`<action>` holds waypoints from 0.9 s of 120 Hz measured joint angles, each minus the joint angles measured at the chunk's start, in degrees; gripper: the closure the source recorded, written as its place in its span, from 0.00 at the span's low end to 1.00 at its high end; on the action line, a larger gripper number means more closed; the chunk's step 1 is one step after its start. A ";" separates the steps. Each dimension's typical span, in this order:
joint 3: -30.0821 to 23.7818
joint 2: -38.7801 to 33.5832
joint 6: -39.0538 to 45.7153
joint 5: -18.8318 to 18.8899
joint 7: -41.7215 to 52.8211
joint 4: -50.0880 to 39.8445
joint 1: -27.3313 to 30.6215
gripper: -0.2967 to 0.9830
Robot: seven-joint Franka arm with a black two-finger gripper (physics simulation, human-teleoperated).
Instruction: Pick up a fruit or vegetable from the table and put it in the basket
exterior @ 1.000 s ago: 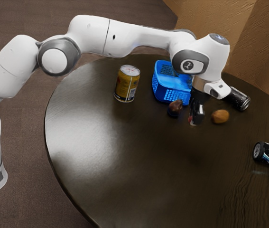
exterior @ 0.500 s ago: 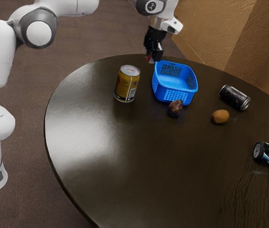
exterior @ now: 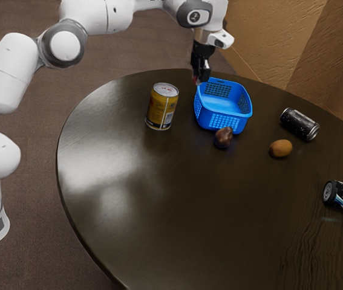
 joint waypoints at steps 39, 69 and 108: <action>-4.19 7.81 3.14 6.94 0.99 6.52 -3.29 0.63; -10.26 12.38 6.33 13.62 1.47 8.39 -3.77 0.63; -10.88 12.54 9.21 16.28 1.94 8.35 -3.69 0.32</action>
